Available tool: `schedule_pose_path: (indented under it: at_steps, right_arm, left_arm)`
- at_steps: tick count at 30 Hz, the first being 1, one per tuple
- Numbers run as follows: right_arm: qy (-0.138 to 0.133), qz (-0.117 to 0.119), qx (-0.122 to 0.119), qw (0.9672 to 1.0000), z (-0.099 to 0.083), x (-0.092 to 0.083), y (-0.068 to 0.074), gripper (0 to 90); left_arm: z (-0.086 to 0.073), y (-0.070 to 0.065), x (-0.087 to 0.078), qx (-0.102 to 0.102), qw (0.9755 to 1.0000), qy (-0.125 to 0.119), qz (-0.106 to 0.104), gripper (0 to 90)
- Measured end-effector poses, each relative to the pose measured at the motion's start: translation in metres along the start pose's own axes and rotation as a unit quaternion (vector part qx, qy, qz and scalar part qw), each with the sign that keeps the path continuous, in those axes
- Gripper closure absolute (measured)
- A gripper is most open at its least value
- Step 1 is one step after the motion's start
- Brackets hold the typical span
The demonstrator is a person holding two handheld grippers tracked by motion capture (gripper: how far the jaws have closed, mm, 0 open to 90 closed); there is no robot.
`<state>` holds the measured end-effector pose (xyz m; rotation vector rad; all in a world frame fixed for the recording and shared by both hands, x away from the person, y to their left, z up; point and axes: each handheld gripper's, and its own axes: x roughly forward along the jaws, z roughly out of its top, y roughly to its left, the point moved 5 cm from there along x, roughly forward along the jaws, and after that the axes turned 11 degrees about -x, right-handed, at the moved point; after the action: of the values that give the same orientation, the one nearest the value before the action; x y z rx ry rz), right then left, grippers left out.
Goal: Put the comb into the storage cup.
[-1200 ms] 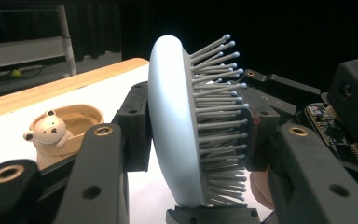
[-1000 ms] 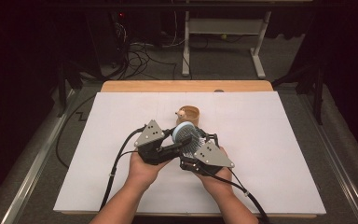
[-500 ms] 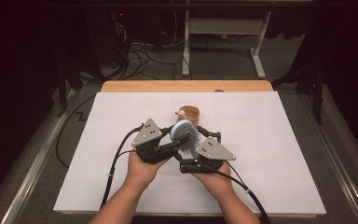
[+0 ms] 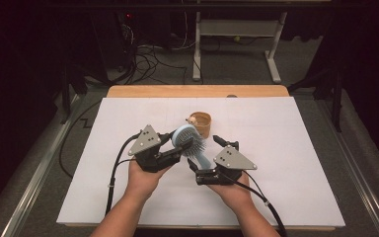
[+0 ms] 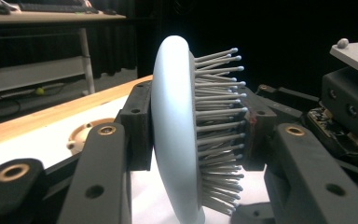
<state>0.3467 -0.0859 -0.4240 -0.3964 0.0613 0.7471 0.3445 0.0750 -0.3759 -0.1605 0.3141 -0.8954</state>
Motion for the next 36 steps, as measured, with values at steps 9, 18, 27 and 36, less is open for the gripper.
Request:
schedule_pose_path:
  at_steps: [9,18,27,36]
  right_arm:
    - [0.01,0.004,0.014,0.9998,-0.012,-0.013,-0.006,0.0]
    - [0.029,-0.008,0.01,0.9995,-0.028,-0.032,-0.018,0.0]
    - [0.048,-0.028,0.013,0.9984,-0.045,-0.053,-0.035,0.0]
    - [0.054,-0.044,0.023,0.9973,-0.061,-0.071,-0.044,0.0]
  left_arm:
    - [-0.002,0.011,-0.014,-0.003,0.9997,-0.021,0.009,56.5]
    - [0.003,0.022,-0.026,-0.012,0.9992,-0.037,0.012,56.5]
    - [0.003,0.027,-0.029,-0.012,0.9991,-0.035,0.018,56.5]
    - [0.006,0.031,-0.031,-0.011,0.9991,-0.032,0.026,56.6]
